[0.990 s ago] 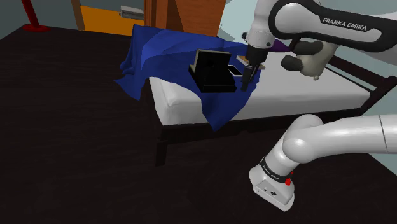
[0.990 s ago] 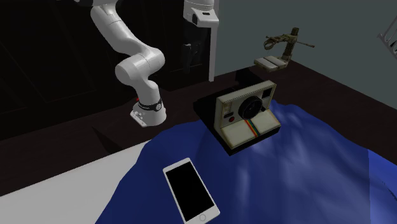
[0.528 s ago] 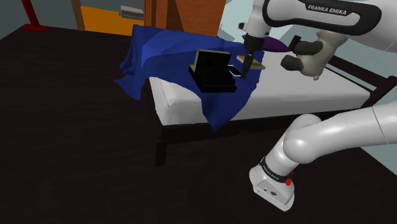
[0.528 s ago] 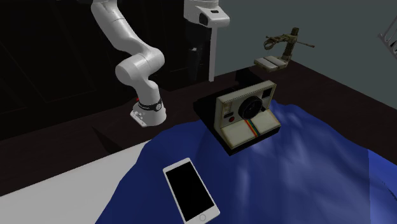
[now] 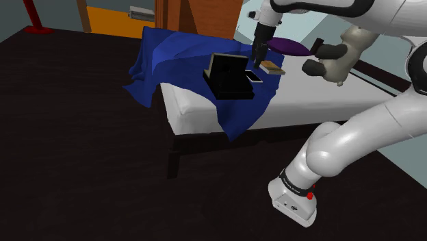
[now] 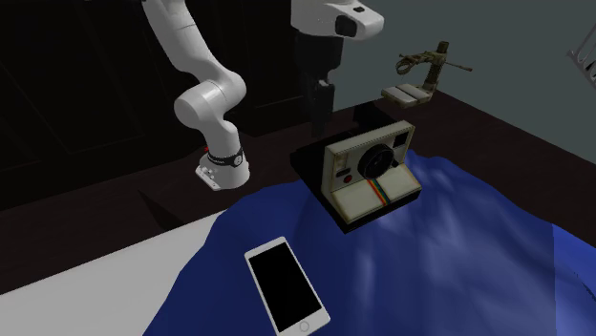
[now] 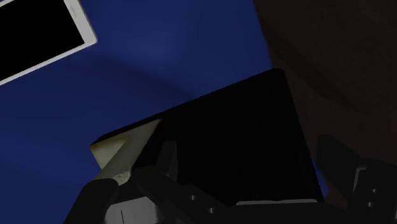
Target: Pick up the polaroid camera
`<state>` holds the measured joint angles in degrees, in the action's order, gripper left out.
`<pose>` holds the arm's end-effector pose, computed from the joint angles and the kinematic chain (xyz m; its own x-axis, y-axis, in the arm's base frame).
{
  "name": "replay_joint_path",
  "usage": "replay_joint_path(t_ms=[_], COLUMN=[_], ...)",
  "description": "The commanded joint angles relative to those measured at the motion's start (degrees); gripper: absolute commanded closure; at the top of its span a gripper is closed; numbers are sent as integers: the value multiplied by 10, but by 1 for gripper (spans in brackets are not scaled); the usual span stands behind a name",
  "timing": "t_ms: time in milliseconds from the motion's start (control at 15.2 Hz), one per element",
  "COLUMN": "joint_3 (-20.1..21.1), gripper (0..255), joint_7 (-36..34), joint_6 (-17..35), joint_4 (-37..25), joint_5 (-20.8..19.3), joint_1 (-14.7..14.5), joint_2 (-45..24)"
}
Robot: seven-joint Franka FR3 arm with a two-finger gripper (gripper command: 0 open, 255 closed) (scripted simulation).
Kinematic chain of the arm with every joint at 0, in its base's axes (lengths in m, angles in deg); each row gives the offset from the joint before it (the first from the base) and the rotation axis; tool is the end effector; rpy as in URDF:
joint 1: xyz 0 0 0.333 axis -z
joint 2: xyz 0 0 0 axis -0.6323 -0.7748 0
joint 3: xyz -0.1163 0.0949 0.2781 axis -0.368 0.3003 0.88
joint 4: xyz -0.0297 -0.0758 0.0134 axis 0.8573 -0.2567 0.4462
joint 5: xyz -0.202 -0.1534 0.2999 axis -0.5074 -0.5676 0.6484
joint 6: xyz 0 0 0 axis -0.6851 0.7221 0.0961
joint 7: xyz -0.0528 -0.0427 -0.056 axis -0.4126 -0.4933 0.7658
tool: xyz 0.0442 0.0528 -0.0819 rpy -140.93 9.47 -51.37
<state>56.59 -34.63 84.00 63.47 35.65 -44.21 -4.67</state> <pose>0.4194 -0.0916 0.5990 0.7376 0.6742 -0.0367 0.6750 -0.7377 0.0143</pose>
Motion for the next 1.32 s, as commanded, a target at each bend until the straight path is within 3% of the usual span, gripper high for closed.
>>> replay_joint_path(t_ms=[0,330,924,990,1254], joint_3=[-21,-60,-60,-60,-60], gripper=[0,0,0,255,255], joint_7=[63,207,205,205,205], joint_6=[6,-2,57,58,58], joint_4=[-45,-173,-105,-105,-103], joint_5=[8,50,47,47,47], joint_1=[-9,-24,-22,-22,-22], joint_2=[-44,-154,-145,-145,-144])
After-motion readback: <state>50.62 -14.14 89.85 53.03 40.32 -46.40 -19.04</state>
